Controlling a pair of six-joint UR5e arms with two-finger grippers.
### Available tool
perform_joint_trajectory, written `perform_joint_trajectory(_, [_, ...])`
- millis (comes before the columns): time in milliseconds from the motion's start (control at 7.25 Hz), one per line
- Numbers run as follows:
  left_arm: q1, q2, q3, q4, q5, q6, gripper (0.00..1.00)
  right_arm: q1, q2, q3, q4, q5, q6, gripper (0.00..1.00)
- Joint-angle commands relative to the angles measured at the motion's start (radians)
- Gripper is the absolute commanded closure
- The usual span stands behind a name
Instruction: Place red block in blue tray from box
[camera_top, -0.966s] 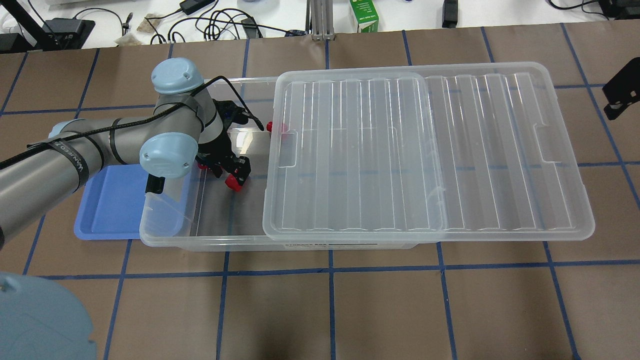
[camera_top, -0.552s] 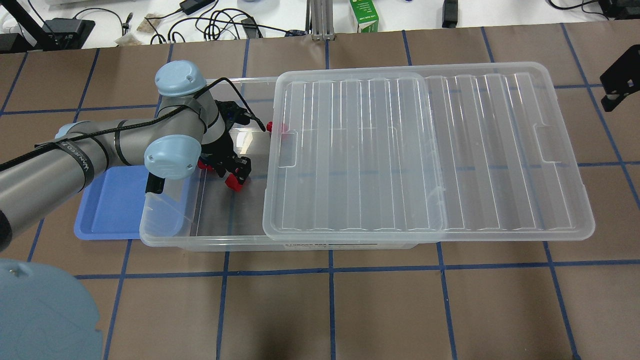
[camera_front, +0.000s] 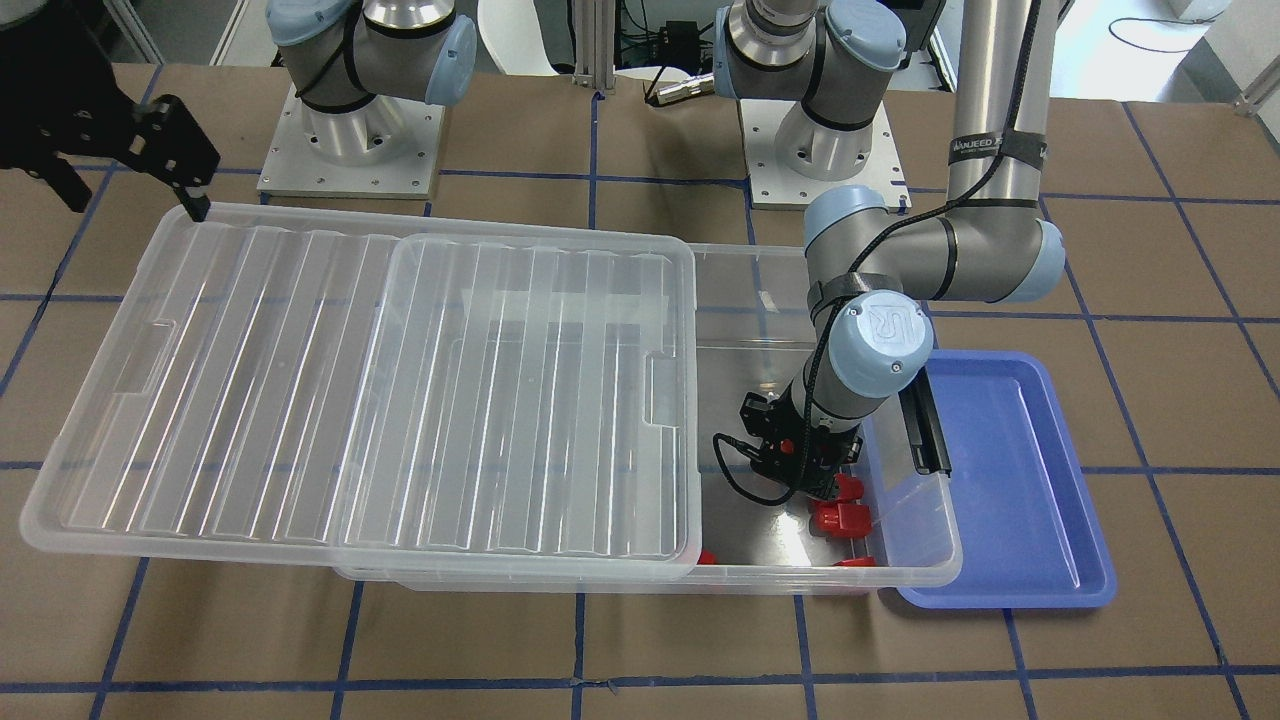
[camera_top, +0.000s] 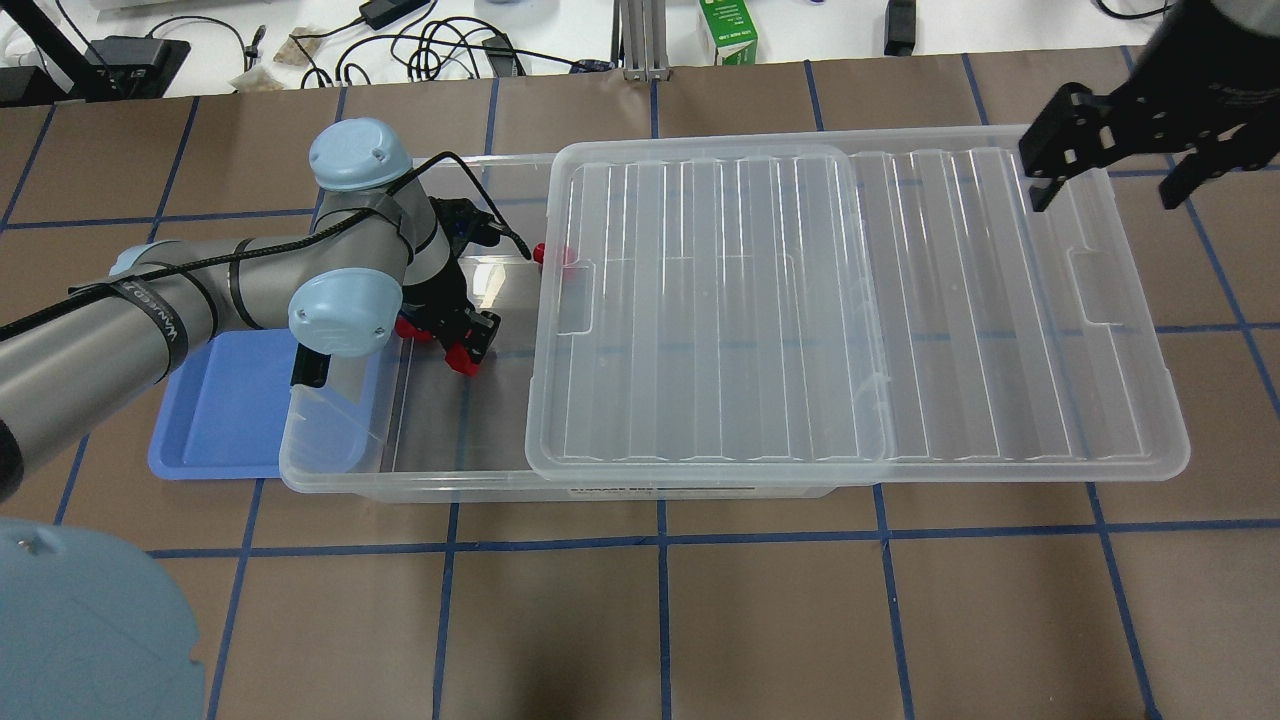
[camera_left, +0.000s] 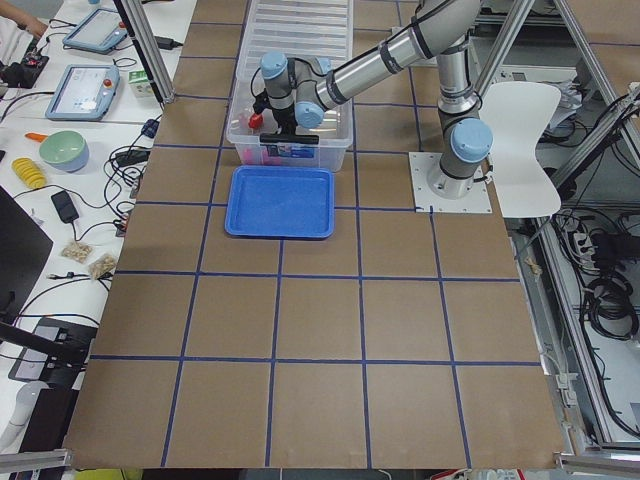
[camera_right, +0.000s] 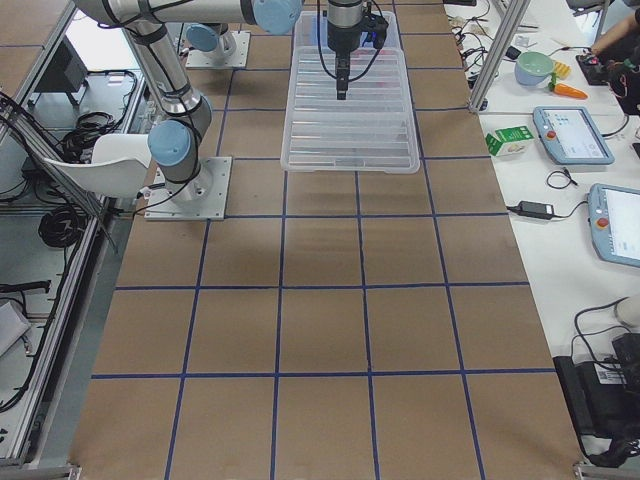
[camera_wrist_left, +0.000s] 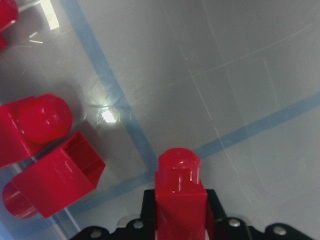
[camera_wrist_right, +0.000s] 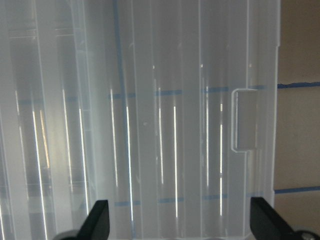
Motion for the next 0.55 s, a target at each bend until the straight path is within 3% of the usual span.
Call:
perform_joint_trajectory(0, [-0.002,0.04,0.033,-0.031,0.004,0.0,1.0,0.082,0.048,-0.005,-0.064,0.002,0.071,0.0])
perform_joint_trajectory(414, [0.005,0.117,0.162,-0.251,0.002,-0.009,1.0,0.103,0.058,-0.007,-0.065,0.01,0.073,0.0])
